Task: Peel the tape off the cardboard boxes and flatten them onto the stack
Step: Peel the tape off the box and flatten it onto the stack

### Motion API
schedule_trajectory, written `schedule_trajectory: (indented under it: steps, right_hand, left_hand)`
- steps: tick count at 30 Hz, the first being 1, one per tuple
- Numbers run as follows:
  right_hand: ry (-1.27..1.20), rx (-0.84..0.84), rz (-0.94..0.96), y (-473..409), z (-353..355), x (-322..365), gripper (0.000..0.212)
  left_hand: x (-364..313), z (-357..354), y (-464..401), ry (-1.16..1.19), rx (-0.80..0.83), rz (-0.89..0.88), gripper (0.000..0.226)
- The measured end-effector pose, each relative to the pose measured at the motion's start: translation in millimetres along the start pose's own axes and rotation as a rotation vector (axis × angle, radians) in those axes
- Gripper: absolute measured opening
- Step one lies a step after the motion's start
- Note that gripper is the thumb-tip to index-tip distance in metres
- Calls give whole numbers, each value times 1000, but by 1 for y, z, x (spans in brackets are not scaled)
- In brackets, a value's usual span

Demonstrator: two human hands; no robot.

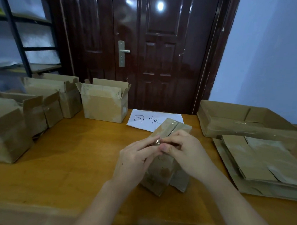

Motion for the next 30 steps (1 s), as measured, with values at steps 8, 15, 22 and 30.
schedule_trajectory:
  steps: [8,15,22,30]
  right_hand:
    - [14,-46,-17,-1,3,-1,8]
    - [51,-201,-23,-4,-6,3,13]
    - [66,-320,-29,-1,5,-10,18]
    - [142,-175,35,-13,10,-12,11]
  left_hand:
    - [-5,4,5,52,106,333,38]
    - [-9,4,2,-103,108,250,37]
    - [-12,6,0,-148,212,298,41]
    - [-29,-4,-8,-281,179,319,68]
Point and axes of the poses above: each hand's wrist, its own y-axis away from the middle knuckle, its own z-axis out of the back of the hand, x = y × z, the point moved 4 cm from there along -y, towards the middle knuckle, and after that the axes turned 4 degrees about y, right-handed, at the moved point
